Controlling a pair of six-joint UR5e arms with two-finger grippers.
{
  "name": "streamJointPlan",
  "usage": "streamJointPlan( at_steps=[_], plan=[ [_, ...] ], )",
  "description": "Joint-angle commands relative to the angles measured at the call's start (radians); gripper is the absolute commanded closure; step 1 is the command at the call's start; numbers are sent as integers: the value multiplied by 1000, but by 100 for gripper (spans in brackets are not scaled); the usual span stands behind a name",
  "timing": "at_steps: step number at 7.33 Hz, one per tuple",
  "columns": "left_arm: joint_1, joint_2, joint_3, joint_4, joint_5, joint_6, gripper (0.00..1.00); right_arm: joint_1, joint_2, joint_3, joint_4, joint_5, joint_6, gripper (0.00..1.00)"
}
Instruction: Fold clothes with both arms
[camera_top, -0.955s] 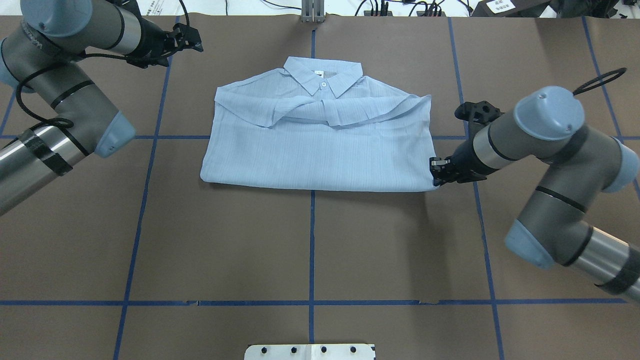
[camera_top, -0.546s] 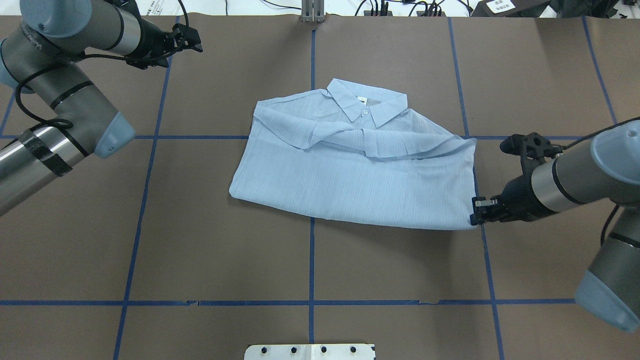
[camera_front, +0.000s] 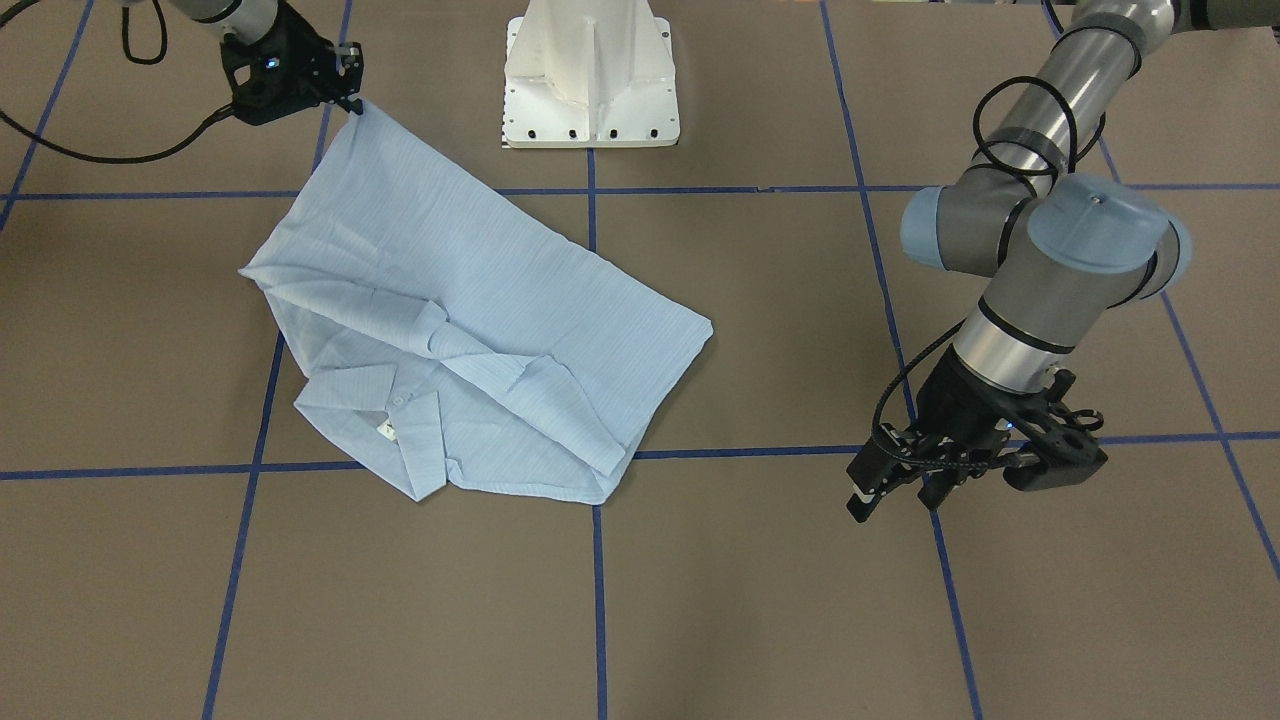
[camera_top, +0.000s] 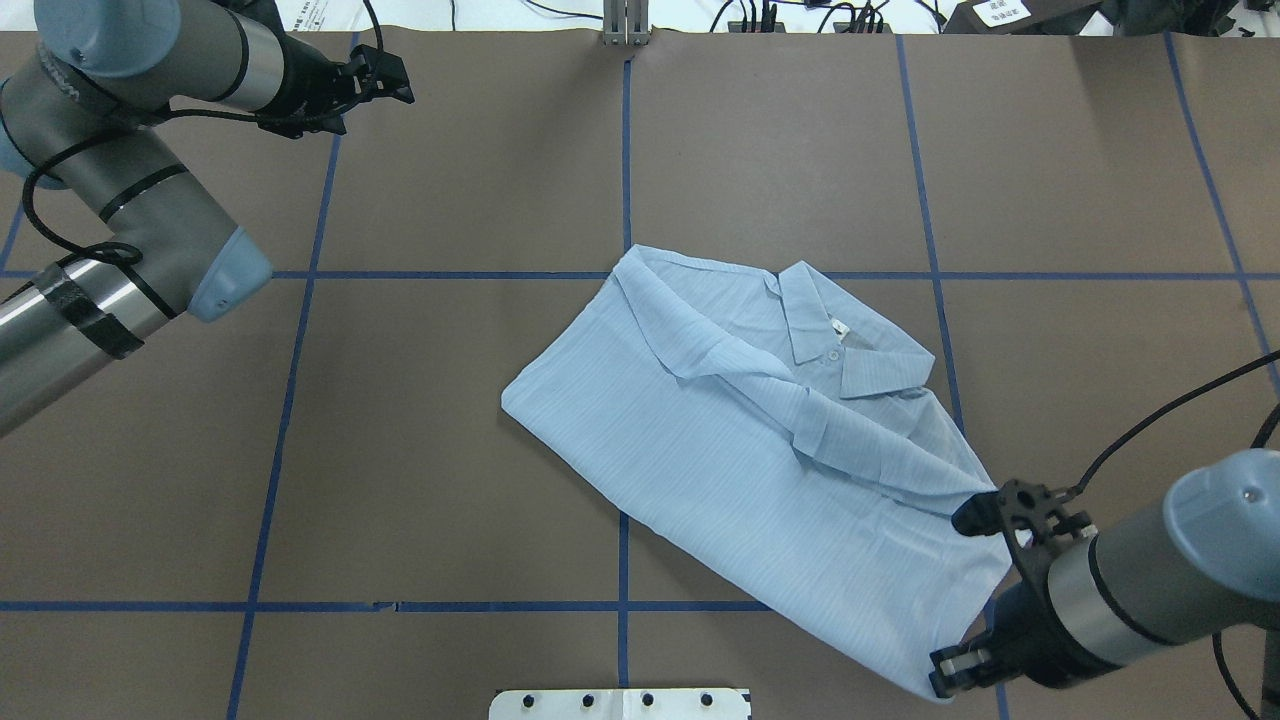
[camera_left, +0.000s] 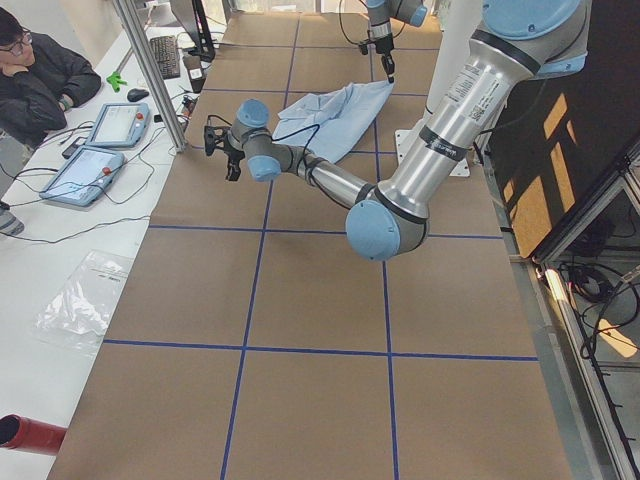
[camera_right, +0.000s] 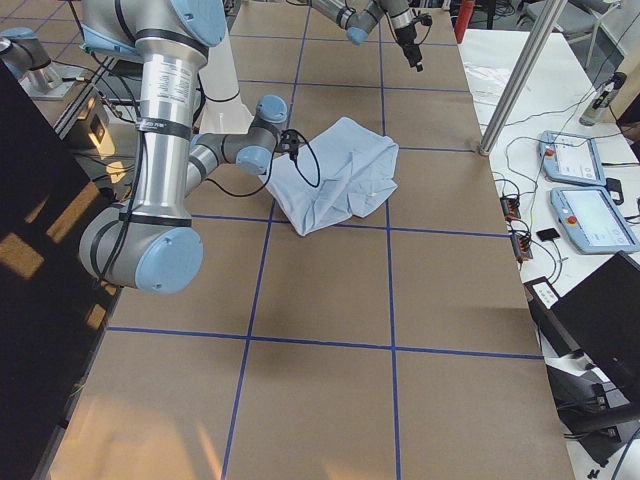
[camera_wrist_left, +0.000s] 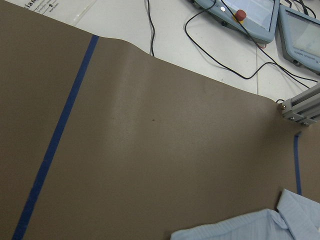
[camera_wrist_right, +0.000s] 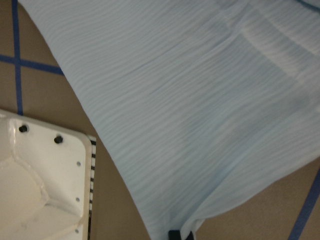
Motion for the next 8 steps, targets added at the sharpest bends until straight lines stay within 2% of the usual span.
streamJointPlan(
  at_steps=[1, 2, 3, 4, 5, 6, 7, 8],
  plan=[
    [2, 1, -14, 2, -22, 3, 1, -76, 13, 10, 1, -6, 28, 1],
    [2, 15, -41, 3, -80, -3, 1, 0, 52, 4, 2, -10, 30, 0],
    [11, 62, -105, 3, -93, -20, 1, 82, 113, -16, 0, -48, 30, 0],
    [67, 102, -180, 20, -88, -86, 1, 144, 156, -34, 0, -119, 30, 0],
    [124, 107, -251, 97, -78, -164, 1, 207, 169, -38, 1, -169, 28, 0],
    [205, 107, -315, 198, -11, -222, 2, 274, 174, -47, 2, -177, 28, 0],
    [340, 96, -337, 278, 131, -303, 4, 317, 183, -54, 3, -184, 28, 0],
    [447, 87, -328, 323, 221, -356, 7, 344, 200, -68, 3, -186, 27, 0]
  ],
)
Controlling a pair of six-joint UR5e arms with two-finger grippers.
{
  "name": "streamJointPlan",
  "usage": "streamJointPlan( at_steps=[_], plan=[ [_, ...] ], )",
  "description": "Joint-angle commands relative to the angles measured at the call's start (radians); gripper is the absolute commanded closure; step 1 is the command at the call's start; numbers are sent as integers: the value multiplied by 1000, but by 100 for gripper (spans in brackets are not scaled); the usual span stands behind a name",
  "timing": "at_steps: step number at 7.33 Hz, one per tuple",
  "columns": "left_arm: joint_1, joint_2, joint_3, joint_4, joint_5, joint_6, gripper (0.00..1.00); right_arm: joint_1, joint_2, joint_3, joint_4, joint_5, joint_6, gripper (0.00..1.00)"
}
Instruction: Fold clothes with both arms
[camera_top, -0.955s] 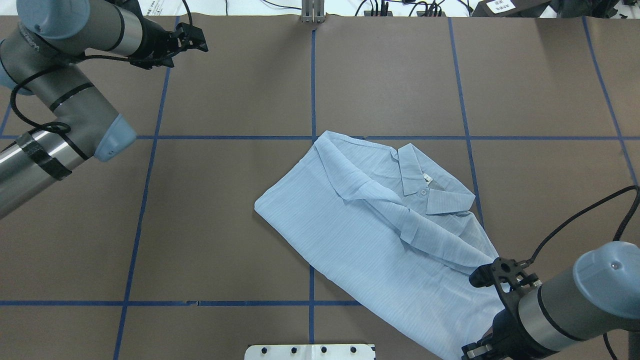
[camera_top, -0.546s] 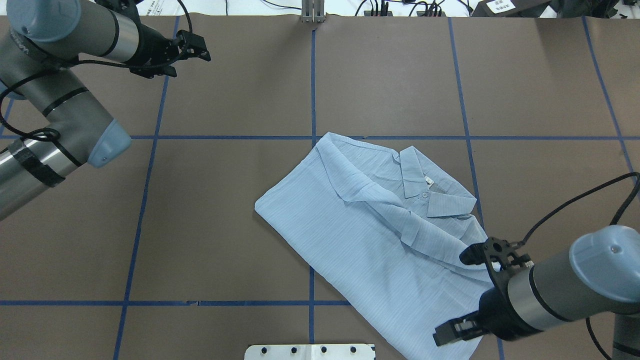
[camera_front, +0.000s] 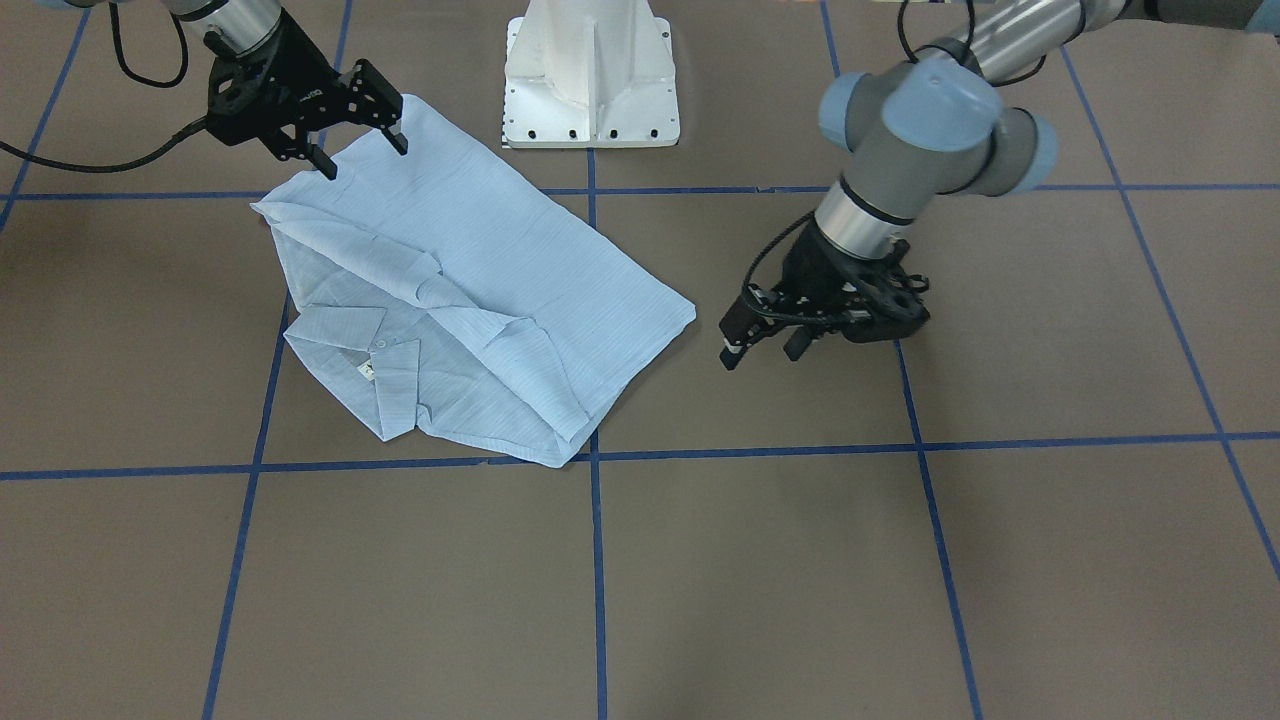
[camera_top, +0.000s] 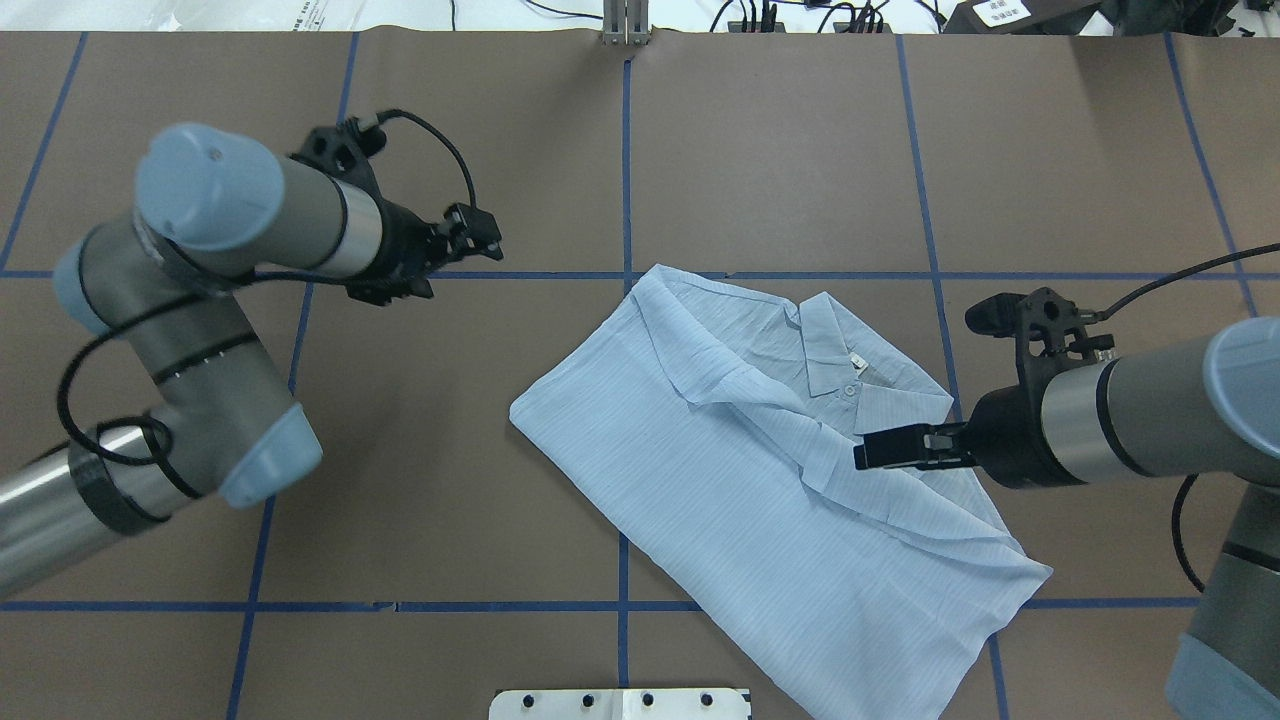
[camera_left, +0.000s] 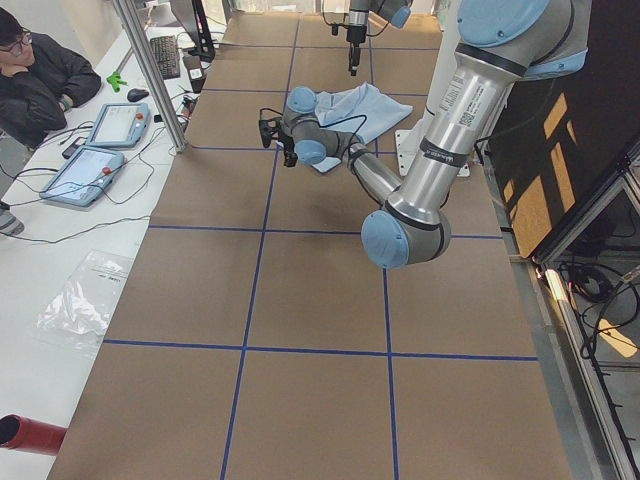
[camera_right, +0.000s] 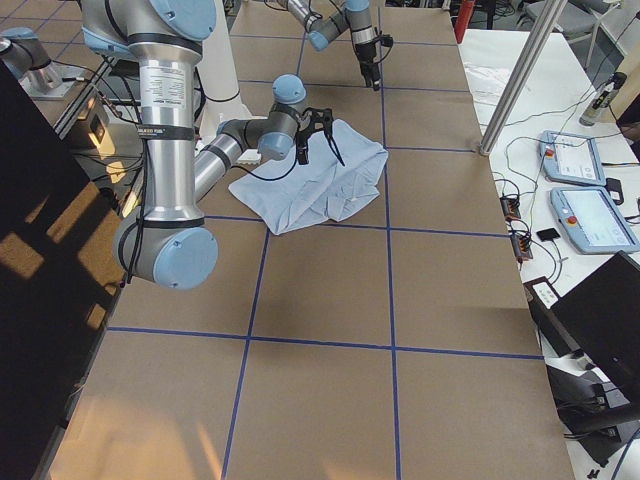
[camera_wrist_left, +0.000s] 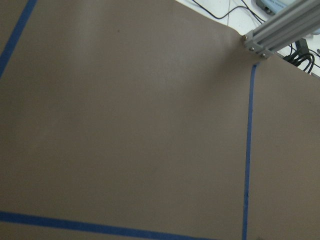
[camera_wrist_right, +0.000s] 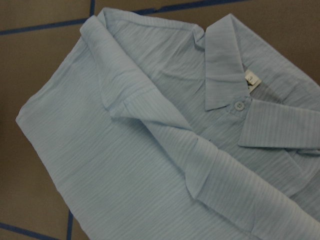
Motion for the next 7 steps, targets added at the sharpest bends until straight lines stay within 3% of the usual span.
streamJointPlan(
  at_steps=[1, 7],
  plan=[
    [180, -10, -1, 81, 158, -100, 9, 49, 22, -22, 1, -24, -1, 0],
    [208, -31, 35, 86, 163, -102, 30, 55, 24, -22, 1, -29, -1, 0]
  ],
)
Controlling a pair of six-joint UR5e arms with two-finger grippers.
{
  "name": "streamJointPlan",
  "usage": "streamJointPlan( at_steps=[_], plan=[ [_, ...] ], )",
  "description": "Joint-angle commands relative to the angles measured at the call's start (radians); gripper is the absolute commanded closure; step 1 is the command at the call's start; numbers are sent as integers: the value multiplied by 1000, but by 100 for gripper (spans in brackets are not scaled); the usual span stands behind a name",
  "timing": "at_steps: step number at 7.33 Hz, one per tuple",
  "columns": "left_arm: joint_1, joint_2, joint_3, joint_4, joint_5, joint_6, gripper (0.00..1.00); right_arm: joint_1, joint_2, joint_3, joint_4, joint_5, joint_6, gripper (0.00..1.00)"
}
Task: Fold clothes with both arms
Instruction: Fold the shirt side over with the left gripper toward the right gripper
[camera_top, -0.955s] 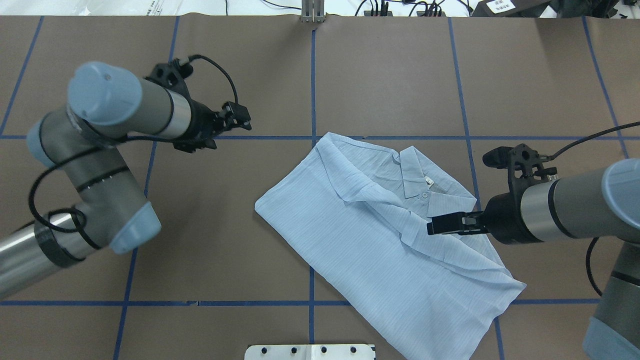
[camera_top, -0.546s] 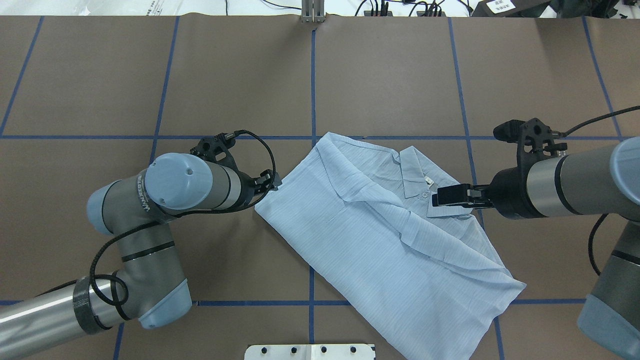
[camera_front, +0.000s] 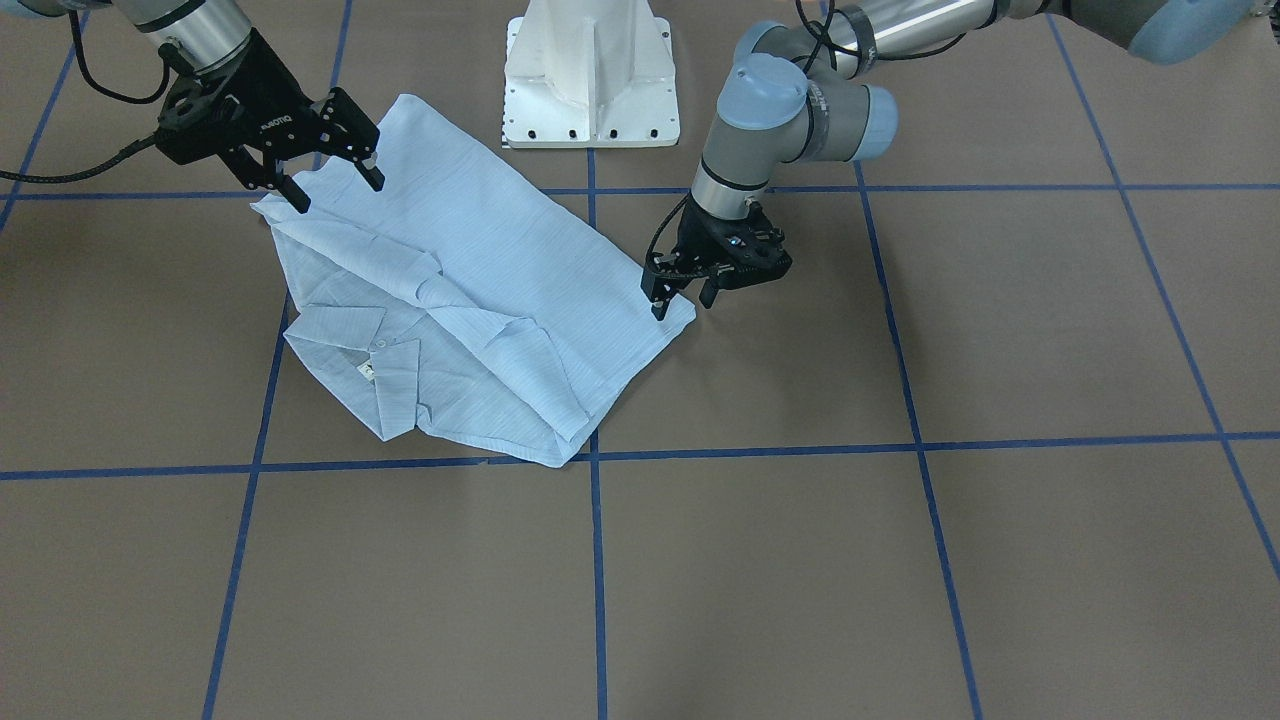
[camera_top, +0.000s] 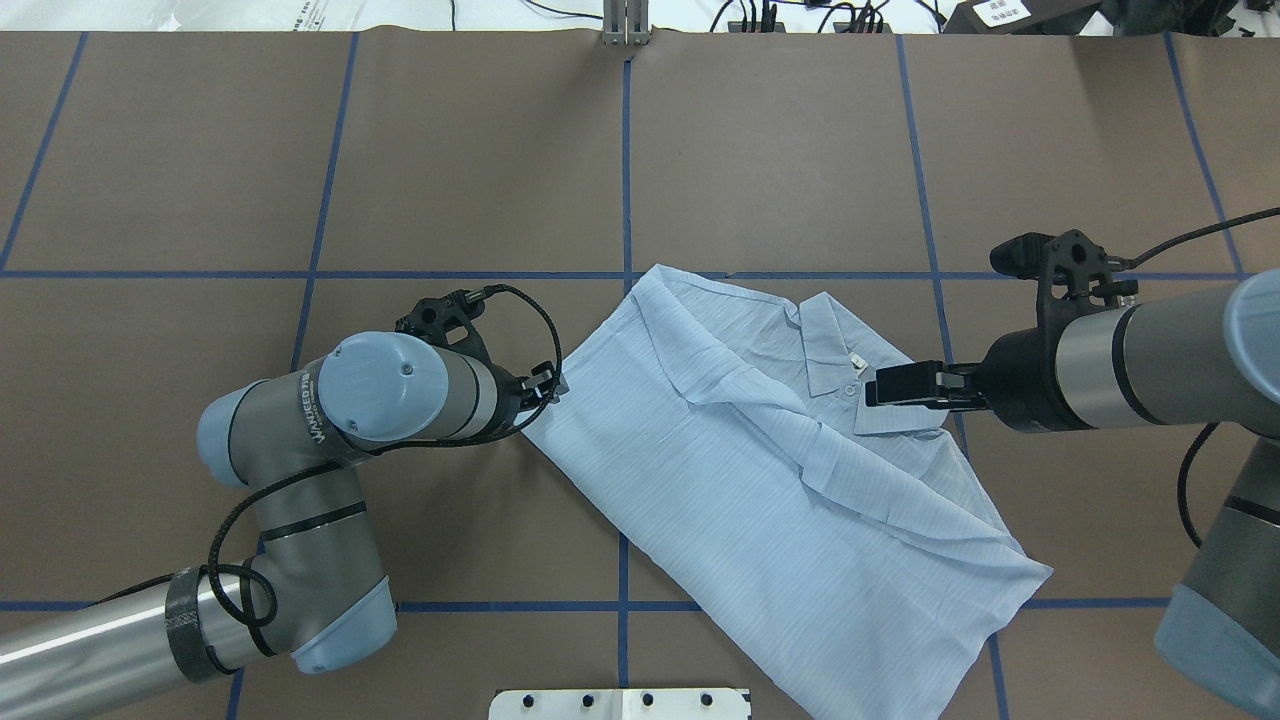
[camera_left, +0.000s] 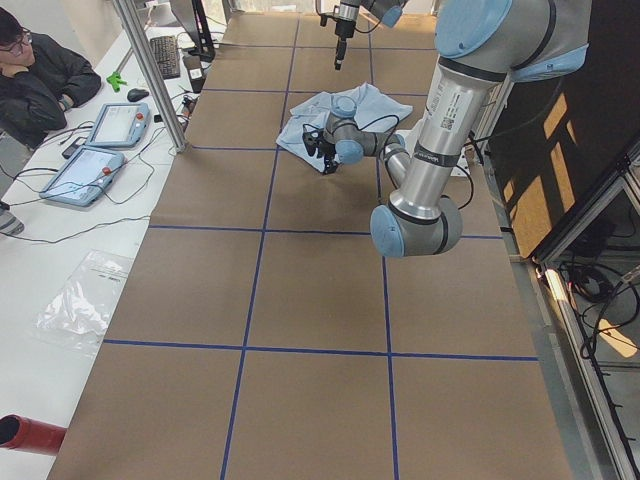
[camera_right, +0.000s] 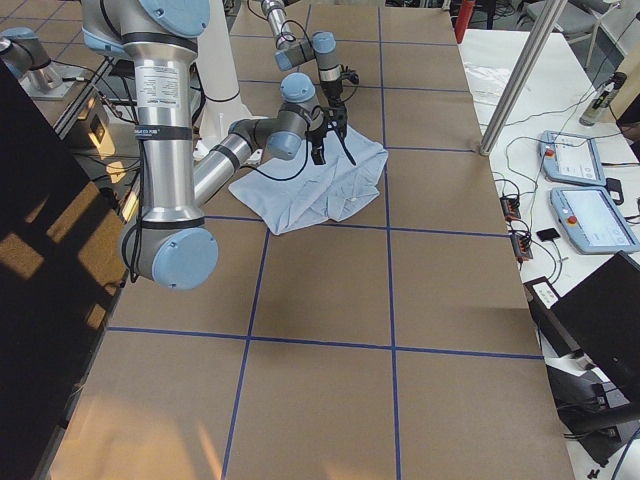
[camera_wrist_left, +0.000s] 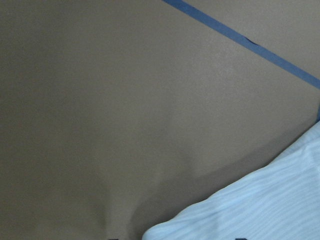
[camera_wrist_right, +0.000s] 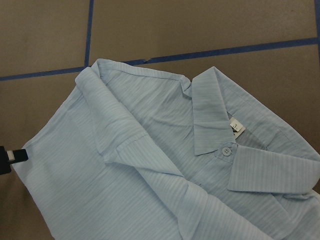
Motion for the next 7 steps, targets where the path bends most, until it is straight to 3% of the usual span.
streamJointPlan(
  at_steps=[1, 5, 6, 7],
  plan=[
    [0, -8, 5, -1, -1, 0, 32, 4, 0, -1, 0, 1, -1, 0],
    [2, -15, 22, 0, 0, 0, 34, 6, 0, -1, 0, -1, 0, 0],
    [2, -17, 22, 0, -1, 0, 51, 6, -1, -1, 0, -1, 0, 0],
    [2, -18, 20, 0, -3, -2, 92, 7, -1, 1, 0, -1, 0, 0]
  ],
)
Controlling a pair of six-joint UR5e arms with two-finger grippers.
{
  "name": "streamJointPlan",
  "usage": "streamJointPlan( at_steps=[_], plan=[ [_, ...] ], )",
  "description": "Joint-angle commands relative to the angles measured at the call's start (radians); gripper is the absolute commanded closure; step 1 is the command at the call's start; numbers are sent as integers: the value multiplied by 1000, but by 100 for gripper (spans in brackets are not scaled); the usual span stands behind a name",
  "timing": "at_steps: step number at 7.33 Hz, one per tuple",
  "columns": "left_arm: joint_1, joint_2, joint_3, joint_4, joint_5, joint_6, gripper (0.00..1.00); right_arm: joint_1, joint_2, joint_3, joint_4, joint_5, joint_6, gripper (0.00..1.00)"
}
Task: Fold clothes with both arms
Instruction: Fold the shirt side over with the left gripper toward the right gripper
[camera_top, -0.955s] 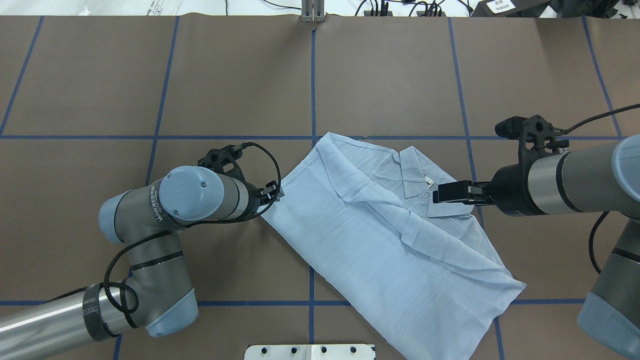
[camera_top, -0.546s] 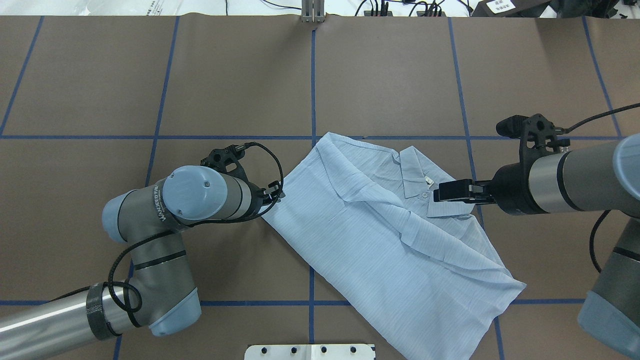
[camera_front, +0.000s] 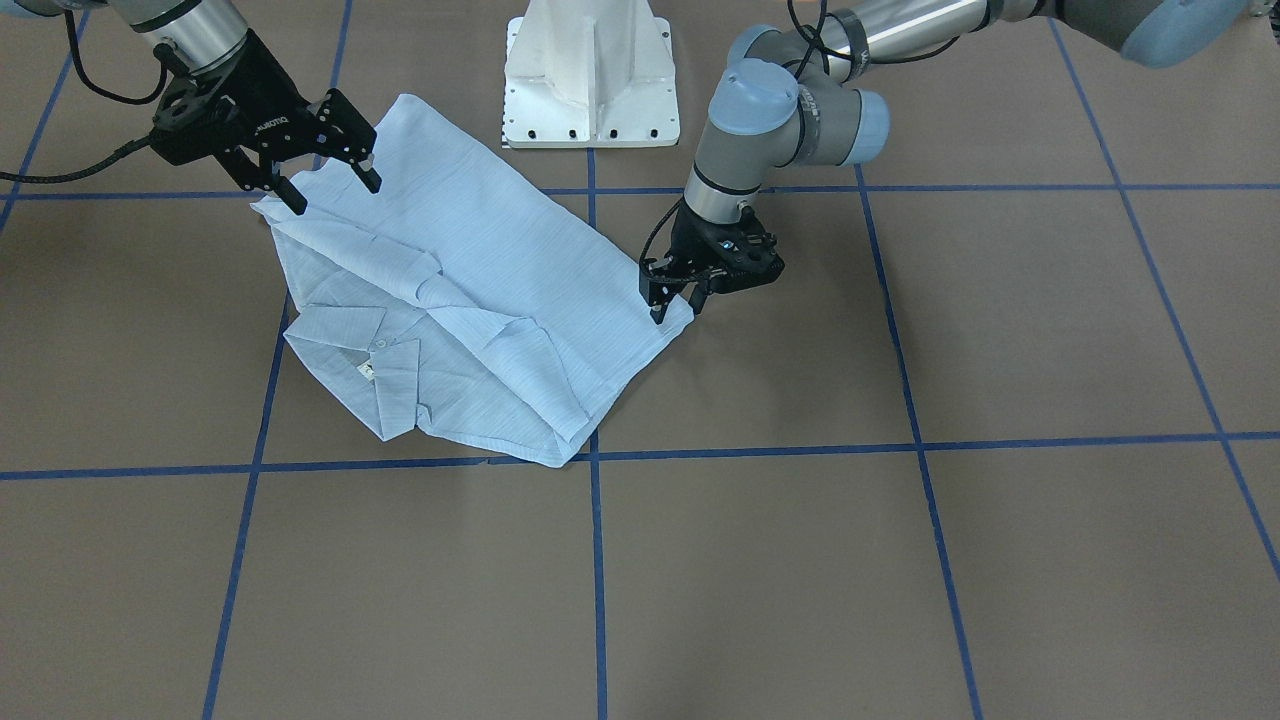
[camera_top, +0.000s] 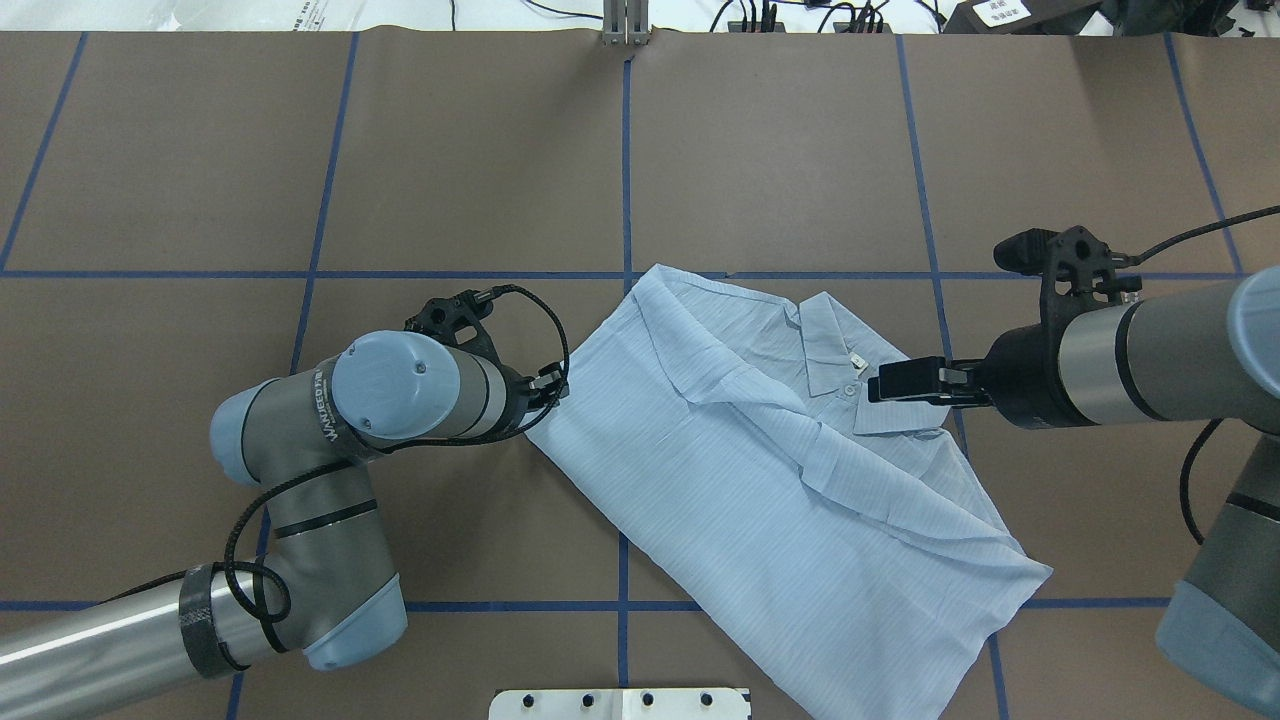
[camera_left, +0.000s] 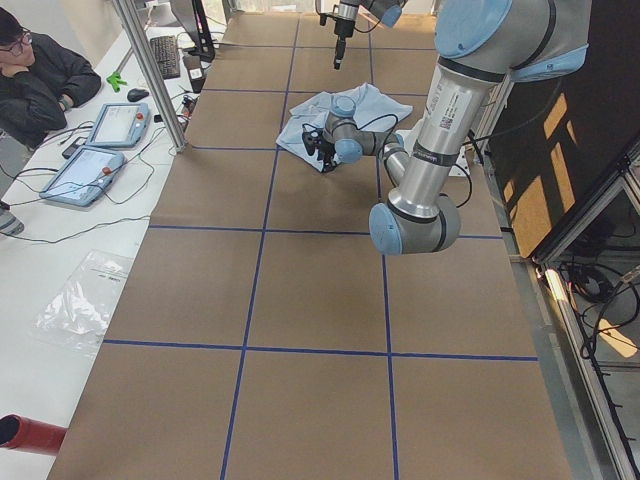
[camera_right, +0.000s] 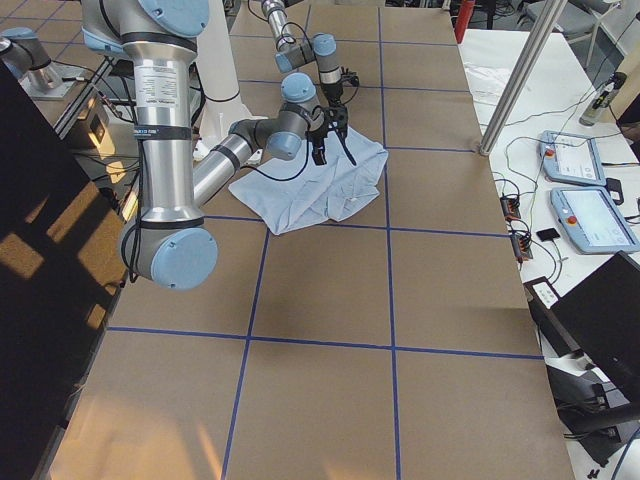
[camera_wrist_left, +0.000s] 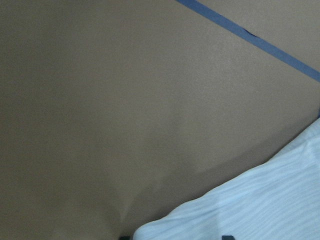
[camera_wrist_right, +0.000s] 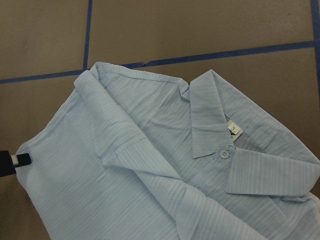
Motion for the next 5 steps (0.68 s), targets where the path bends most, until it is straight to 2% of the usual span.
streamJointPlan(
  at_steps=[1, 3, 4, 5],
  plan=[
    [-1, -2, -10, 0, -5, -22, 100, 1, 0, 0, 0, 0, 0, 0],
    [-18, 0, -22, 2, -8, -32, 100, 3, -2, 0, 0, 0, 0, 0],
    [-73, -5, -13, 8, -6, -23, 100, 3, -2, 0, 0, -3, 0, 0],
    [-145, -41, 48, 21, -2, 12, 100, 3, -5, -2, 0, -3, 0, 0]
  ],
)
